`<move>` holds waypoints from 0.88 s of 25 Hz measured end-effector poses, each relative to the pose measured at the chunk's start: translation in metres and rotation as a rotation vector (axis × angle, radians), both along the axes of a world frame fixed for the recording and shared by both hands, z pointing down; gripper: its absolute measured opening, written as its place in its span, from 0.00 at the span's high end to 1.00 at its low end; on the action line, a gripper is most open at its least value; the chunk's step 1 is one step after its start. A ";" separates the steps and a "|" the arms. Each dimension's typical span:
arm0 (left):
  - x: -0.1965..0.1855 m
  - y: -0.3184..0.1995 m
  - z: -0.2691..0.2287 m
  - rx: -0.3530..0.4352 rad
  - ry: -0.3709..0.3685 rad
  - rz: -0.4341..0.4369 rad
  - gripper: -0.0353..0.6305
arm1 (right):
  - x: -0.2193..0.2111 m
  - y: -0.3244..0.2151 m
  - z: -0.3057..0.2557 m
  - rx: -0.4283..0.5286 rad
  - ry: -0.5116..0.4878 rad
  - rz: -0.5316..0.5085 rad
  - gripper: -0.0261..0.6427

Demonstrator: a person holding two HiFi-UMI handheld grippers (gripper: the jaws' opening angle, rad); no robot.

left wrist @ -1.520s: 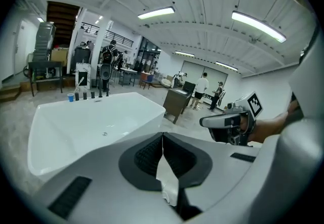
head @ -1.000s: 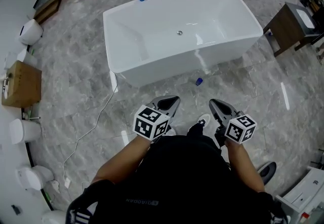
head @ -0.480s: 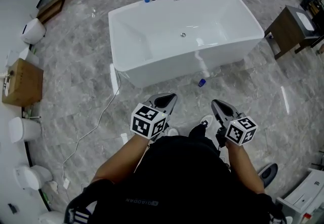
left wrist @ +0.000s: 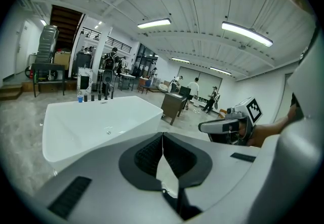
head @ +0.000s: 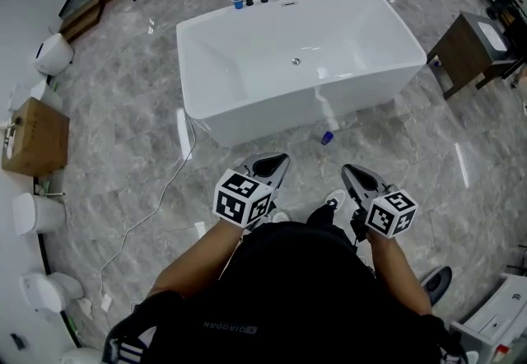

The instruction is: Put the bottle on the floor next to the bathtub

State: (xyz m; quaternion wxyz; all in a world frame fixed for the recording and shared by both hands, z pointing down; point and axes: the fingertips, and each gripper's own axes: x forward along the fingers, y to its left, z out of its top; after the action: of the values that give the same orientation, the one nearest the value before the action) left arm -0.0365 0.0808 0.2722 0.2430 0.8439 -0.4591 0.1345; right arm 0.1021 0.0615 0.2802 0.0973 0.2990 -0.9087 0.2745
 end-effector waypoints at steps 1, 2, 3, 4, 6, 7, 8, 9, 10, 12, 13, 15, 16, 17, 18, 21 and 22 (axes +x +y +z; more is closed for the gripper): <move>-0.001 0.000 -0.001 0.000 -0.001 0.001 0.92 | -0.001 0.000 -0.001 0.002 0.000 0.001 0.90; -0.002 0.001 -0.001 0.001 -0.002 0.003 0.92 | -0.002 0.001 -0.002 0.003 0.001 0.002 0.90; -0.003 0.001 -0.002 0.002 -0.004 0.005 0.92 | -0.002 0.002 -0.002 0.005 0.003 0.003 0.90; -0.004 0.002 -0.003 0.003 -0.005 0.006 0.92 | -0.003 0.003 -0.003 0.007 0.004 0.003 0.90; -0.004 0.002 -0.004 0.009 -0.004 0.006 0.92 | -0.003 0.004 -0.004 0.012 0.004 0.001 0.90; -0.004 0.001 -0.006 0.011 -0.003 0.005 0.92 | -0.003 0.003 -0.006 0.014 0.004 -0.001 0.90; -0.003 0.000 -0.007 0.012 -0.002 0.005 0.92 | -0.003 0.003 -0.006 0.016 0.004 -0.002 0.90; -0.002 0.000 -0.008 0.012 0.000 0.006 0.92 | -0.003 0.003 -0.007 0.016 0.006 -0.005 0.90; -0.002 0.000 -0.008 0.012 0.000 0.008 0.92 | -0.004 0.004 -0.007 0.018 0.010 -0.007 0.90; -0.002 0.001 -0.008 0.010 0.000 0.014 0.92 | -0.007 0.005 -0.006 0.025 0.021 -0.013 0.90; -0.003 0.002 -0.007 0.009 -0.001 0.016 0.92 | -0.009 0.005 -0.005 0.028 0.025 -0.016 0.90; -0.003 0.002 -0.005 0.007 -0.002 0.018 0.92 | -0.012 0.007 -0.003 0.028 0.027 -0.022 0.90; -0.003 0.002 -0.004 0.006 -0.002 0.017 0.92 | -0.013 0.007 -0.002 0.028 0.027 -0.025 0.90; -0.002 0.001 -0.004 0.006 -0.002 0.017 0.92 | -0.012 0.007 -0.002 0.028 0.026 -0.026 0.90; -0.002 0.001 -0.003 0.006 -0.001 0.015 0.92 | -0.012 0.006 -0.001 0.028 0.025 -0.026 0.90; -0.003 -0.001 -0.004 0.008 0.001 0.011 0.92 | -0.011 0.004 -0.003 0.025 0.017 -0.022 0.90; -0.004 -0.001 -0.004 0.009 0.003 0.008 0.92 | -0.011 0.004 -0.003 0.022 0.012 -0.020 0.90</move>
State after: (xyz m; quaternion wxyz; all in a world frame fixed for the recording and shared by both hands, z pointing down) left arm -0.0404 0.0794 0.2679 0.2394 0.8471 -0.4557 0.1321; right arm 0.0908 0.0656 0.2771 0.1023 0.2926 -0.9140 0.2617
